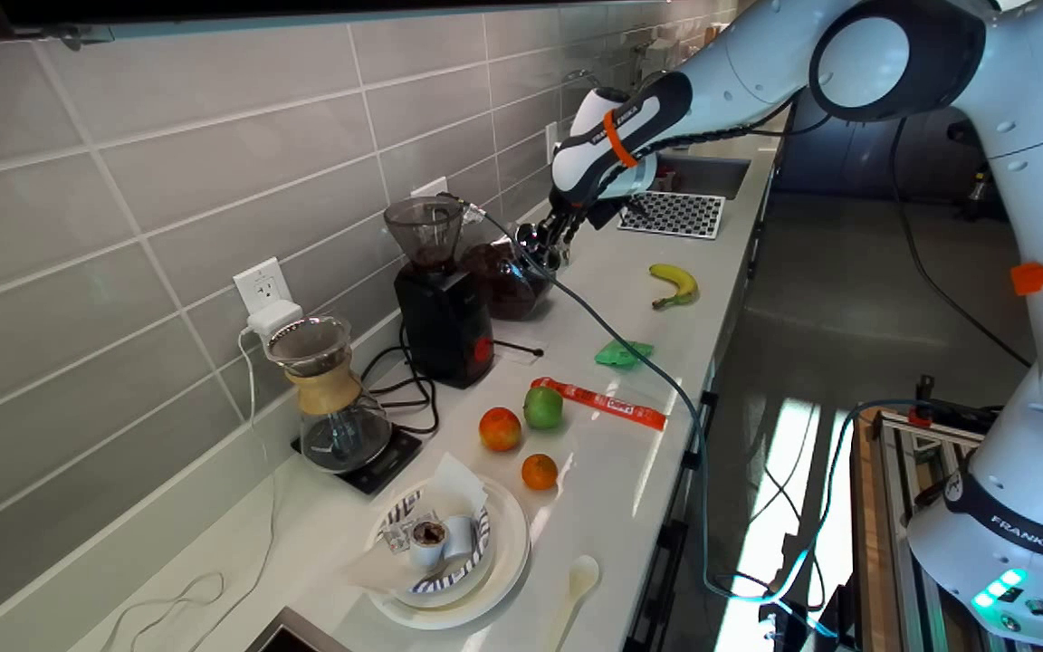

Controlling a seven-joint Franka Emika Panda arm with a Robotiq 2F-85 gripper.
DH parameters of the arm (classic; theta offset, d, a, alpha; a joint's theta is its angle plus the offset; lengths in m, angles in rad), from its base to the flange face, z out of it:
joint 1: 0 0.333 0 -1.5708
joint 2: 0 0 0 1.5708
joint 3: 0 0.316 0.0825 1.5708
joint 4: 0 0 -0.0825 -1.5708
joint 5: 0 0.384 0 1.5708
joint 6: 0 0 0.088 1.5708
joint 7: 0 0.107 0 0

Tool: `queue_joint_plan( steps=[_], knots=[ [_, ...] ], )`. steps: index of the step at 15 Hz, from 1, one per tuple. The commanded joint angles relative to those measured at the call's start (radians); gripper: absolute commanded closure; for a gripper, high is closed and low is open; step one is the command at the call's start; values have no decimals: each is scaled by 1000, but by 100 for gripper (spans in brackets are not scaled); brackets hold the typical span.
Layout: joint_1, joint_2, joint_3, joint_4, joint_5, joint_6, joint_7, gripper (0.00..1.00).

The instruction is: Put the silver lid on the counter

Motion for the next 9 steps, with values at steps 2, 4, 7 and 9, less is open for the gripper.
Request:
queue_joint_plan(
  steps=[2,4,7,9],
  knots=[
    [28,-87,-47,-85,-51,-25,45,79],
    [40,-115,-67,-104,-71,-37,59,79],
    [51,-153,-91,-127,-97,-93,76,79],
    [61,-175,-113,-133,-117,-148,93,79]
  ],
)
